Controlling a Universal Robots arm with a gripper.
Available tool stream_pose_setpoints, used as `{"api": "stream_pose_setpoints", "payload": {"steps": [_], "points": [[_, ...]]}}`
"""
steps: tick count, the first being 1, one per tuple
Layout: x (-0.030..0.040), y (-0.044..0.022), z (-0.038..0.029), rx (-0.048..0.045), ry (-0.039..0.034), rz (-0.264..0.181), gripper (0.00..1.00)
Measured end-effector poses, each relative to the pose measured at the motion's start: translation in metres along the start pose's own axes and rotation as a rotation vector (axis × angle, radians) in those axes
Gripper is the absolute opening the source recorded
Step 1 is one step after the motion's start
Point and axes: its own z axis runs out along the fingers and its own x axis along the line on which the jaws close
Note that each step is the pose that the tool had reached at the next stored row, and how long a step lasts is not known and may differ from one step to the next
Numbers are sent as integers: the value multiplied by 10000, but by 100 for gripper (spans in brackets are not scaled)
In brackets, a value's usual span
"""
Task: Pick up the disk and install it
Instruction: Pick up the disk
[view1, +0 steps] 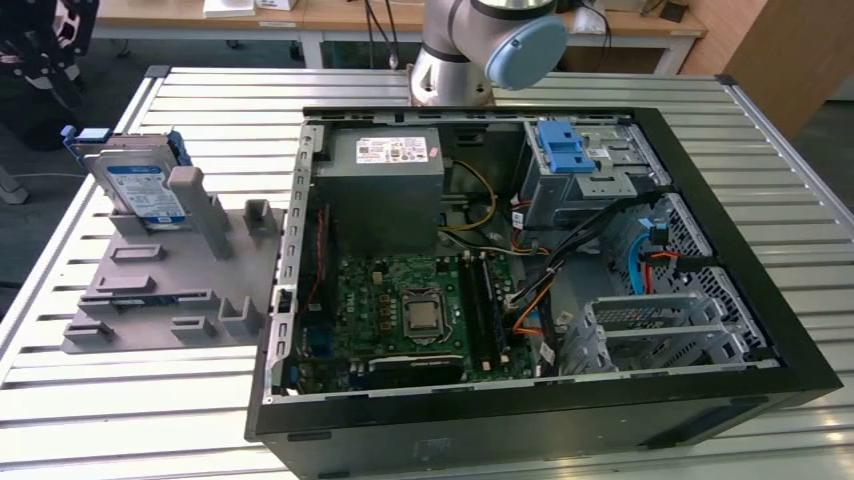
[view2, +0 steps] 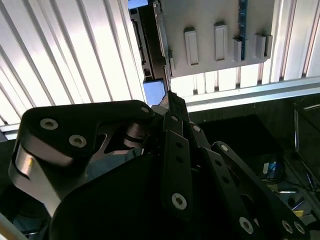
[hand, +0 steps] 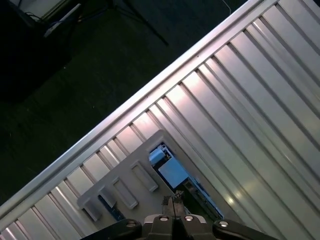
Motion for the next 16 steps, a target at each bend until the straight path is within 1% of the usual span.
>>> {"api": "stream_pose_setpoints", "payload": {"steps": [10, 16], "points": [[4, 5, 1, 15, 46, -1303, 11], [4, 5, 1, 15, 48, -1358, 11]]}}
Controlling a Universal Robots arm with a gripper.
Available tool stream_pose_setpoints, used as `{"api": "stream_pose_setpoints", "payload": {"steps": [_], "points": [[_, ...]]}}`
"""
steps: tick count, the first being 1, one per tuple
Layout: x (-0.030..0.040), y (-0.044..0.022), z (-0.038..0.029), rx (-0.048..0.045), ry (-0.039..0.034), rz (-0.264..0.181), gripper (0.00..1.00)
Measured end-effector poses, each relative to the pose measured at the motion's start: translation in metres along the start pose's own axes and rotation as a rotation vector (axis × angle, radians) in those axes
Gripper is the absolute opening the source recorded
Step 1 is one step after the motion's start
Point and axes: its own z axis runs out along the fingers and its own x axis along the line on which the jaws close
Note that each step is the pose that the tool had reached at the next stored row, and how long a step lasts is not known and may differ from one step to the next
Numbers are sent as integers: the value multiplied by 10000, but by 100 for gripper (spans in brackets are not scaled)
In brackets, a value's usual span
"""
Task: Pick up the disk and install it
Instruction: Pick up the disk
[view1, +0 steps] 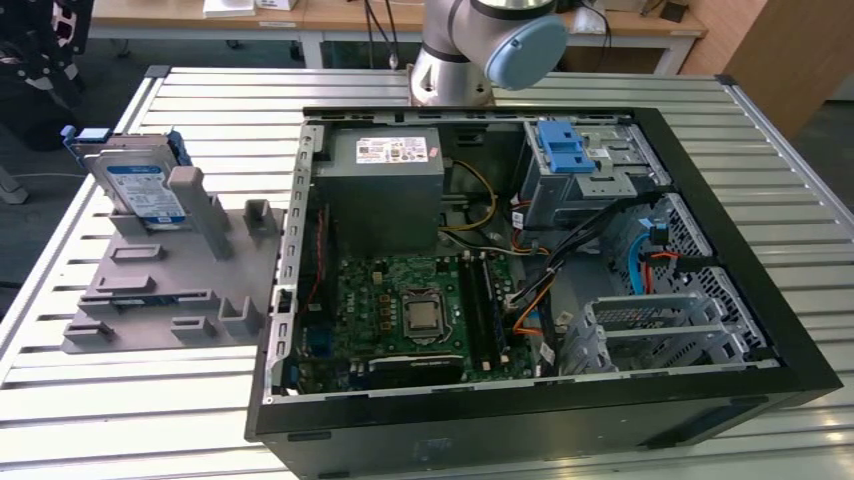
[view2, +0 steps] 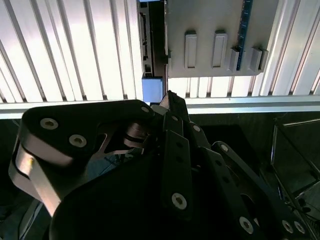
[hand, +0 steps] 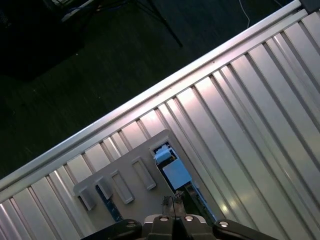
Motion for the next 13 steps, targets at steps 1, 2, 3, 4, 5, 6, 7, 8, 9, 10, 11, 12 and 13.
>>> {"api": "stream_pose_setpoints", "payload": {"steps": [1, 2, 3, 4, 5, 6, 7, 8, 9, 10, 11, 12, 13], "points": [[0, 0, 0, 0, 0, -1, 11], [0, 0, 0, 0, -1, -1, 11], [0, 0, 0, 0, 0, -21, 11], [0, 0, 0, 2, 3, -100, 11], [0, 0, 0, 2, 7, -201, 11], [1, 1, 0, 3, 12, -322, 11], [1, 1, 0, 4, 16, -445, 11], [1, 1, 3, 6, 20, -571, 11], [1, 1, 6, 8, 22, -704, 11], [1, 1, 9, 8, 24, -833, 11], [2, 1, 14, 9, 23, -964, 11], [1, 1, 18, 18, 21, -1094, 11], [1, 1, 22, 33, 19, -1211, 11]]}}
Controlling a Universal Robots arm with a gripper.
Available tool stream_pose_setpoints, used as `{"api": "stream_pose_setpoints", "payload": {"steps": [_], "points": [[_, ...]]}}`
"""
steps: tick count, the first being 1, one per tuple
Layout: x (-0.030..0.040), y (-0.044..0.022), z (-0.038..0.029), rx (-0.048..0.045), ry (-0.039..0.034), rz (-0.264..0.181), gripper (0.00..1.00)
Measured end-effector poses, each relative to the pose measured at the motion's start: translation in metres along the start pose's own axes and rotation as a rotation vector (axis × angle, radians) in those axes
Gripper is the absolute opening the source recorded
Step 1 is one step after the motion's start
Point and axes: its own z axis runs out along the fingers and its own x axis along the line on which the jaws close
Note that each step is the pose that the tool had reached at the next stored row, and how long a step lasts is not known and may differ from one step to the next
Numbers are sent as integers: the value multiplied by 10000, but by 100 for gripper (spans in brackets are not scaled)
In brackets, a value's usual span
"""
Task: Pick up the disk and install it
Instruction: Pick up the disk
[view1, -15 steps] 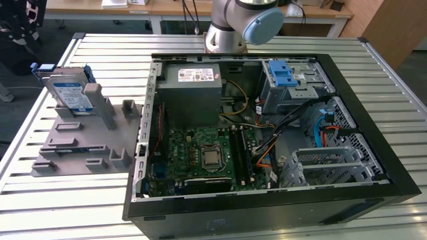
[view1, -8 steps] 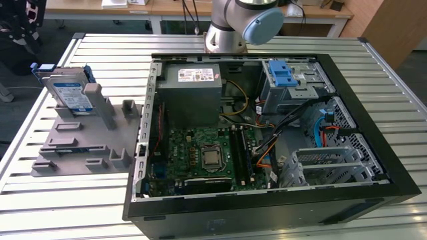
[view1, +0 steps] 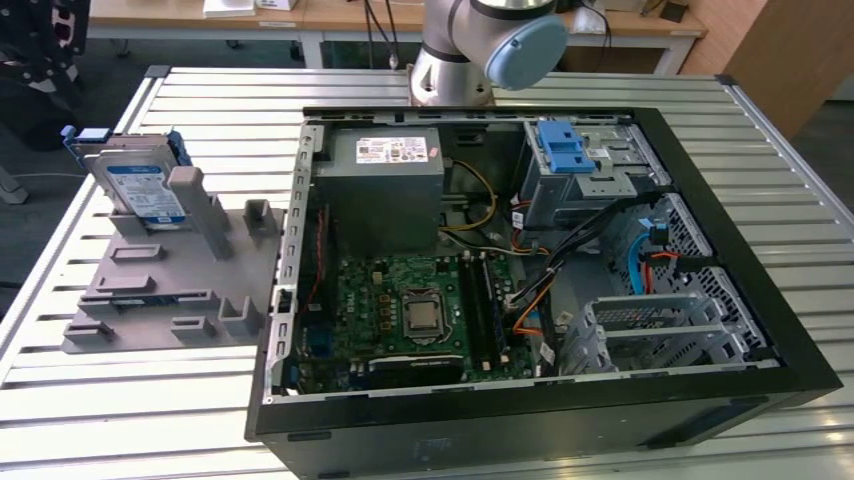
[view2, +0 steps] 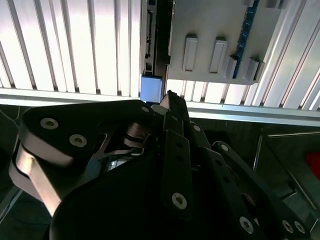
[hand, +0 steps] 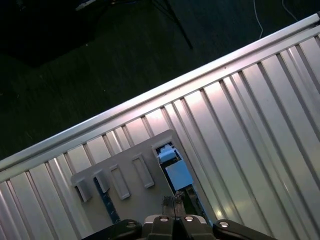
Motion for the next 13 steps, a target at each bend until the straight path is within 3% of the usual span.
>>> {"api": "stream_pose_setpoints", "payload": {"steps": [7, 13], "points": [[-1, -2, 25, 175, -56, -784, 11], [-1, -2, 49, 193, -37, -1835, 11]]}}
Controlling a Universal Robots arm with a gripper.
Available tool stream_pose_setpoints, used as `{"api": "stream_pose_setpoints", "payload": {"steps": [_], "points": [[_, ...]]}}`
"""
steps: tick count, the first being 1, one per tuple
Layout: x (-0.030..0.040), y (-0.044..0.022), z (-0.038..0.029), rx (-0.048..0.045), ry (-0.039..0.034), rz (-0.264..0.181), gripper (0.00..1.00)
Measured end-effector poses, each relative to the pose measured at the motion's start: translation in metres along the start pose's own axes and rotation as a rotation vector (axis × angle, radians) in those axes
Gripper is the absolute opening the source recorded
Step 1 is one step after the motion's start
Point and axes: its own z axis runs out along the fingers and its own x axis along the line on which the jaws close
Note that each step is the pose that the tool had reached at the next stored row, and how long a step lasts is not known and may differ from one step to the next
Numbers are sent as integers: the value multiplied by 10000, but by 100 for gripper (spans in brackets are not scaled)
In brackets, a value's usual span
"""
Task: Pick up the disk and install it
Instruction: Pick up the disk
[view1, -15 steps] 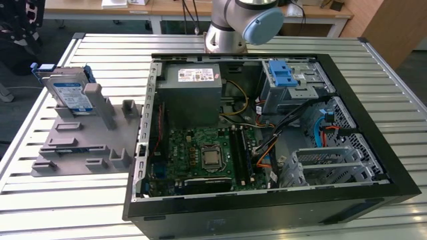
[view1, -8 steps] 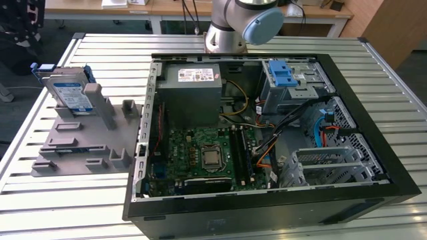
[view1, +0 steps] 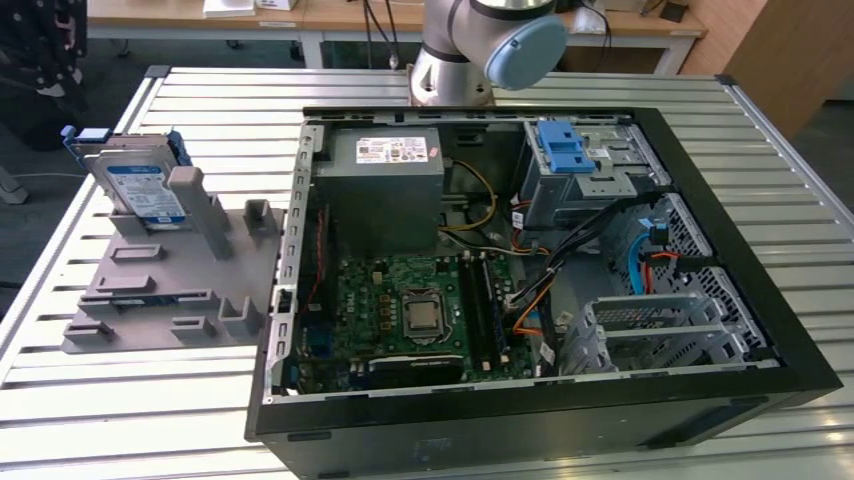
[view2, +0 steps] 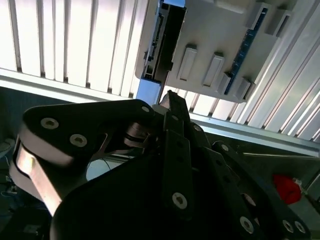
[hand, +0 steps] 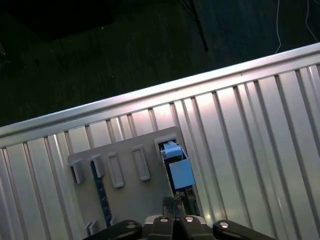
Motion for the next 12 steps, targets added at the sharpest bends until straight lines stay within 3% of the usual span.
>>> {"api": "stream_pose_setpoints", "payload": {"steps": [7, 11, 12], "points": [[-1, 0, 60, 1, 16, -1194, 11], [-1, 29, 100, 30, 13, -1287, 11], [0, 32, 104, 35, 11, -1295, 17]]}}
